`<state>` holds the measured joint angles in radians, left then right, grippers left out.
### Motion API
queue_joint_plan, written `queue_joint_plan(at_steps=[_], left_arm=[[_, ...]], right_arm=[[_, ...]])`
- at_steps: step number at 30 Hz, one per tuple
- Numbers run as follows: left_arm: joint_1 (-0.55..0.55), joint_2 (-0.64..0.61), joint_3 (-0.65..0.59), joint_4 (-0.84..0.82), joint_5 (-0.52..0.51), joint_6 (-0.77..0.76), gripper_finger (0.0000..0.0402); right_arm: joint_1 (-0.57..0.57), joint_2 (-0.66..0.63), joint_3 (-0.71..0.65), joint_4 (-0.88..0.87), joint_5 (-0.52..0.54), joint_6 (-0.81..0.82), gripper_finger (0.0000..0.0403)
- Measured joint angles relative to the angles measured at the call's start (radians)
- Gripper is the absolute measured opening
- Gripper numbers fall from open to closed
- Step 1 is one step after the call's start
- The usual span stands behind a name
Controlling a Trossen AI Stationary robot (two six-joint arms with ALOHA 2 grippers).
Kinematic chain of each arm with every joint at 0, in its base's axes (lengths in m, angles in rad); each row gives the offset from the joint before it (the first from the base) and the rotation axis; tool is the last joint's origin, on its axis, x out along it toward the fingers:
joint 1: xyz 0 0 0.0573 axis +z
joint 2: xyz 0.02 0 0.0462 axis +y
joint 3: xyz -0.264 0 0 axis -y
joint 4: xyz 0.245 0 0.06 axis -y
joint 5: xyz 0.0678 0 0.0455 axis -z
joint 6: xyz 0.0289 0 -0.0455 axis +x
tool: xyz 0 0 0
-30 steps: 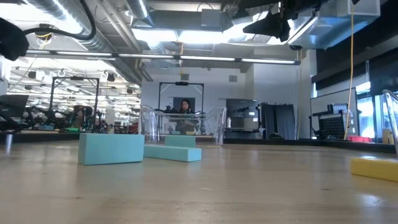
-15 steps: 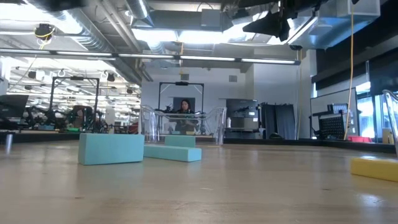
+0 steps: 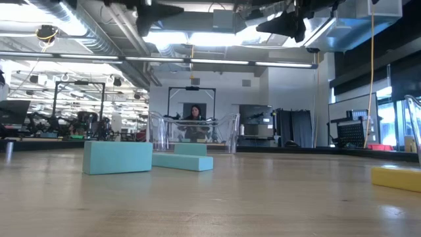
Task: Sort & place blocks by color
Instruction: Put the yellow block into the left transparent bin
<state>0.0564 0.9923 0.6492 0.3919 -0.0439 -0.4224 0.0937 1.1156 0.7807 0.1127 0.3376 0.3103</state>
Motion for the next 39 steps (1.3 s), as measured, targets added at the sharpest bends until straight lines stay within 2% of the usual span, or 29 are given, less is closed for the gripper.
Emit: queue_joint_plan(at_steps=[8,16,26,28,30,35,39], left_arm=[[-0.003,0.004,-0.044,0.012,-0.016,0.109,0.0252],[-0.055,0.003,-0.044,0.012,-0.013,0.348,0.0251],[-0.063,0.003,-0.044,0.012,-0.097,0.375,0.0251],[-0.063,0.003,-0.044,0.012,-0.101,0.374,0.0251],[-0.063,0.003,-0.044,0.012,-0.106,0.374,0.0251],[-0.063,0.003,-0.044,0.013,-0.133,0.374,0.0251],[-0.063,0.003,-0.044,0.016,-0.155,0.374,0.0251]], right_arm=[[0.000,0.000,0.000,0.052,-0.001,0.000,0.0332],[0.001,0.000,0.000,0.052,-0.073,0.000,0.0332],[0.000,0.000,0.000,0.048,-0.073,0.035,0.0332],[0.000,0.000,0.003,0.027,-0.083,0.095,0.0332],[0.000,0.003,0.043,-0.086,-0.129,0.190,0.0332],[0.004,0.087,0.253,-0.537,-0.282,0.285,0.0332],[0.011,0.184,0.383,-0.752,-0.408,0.390,0.0332]])
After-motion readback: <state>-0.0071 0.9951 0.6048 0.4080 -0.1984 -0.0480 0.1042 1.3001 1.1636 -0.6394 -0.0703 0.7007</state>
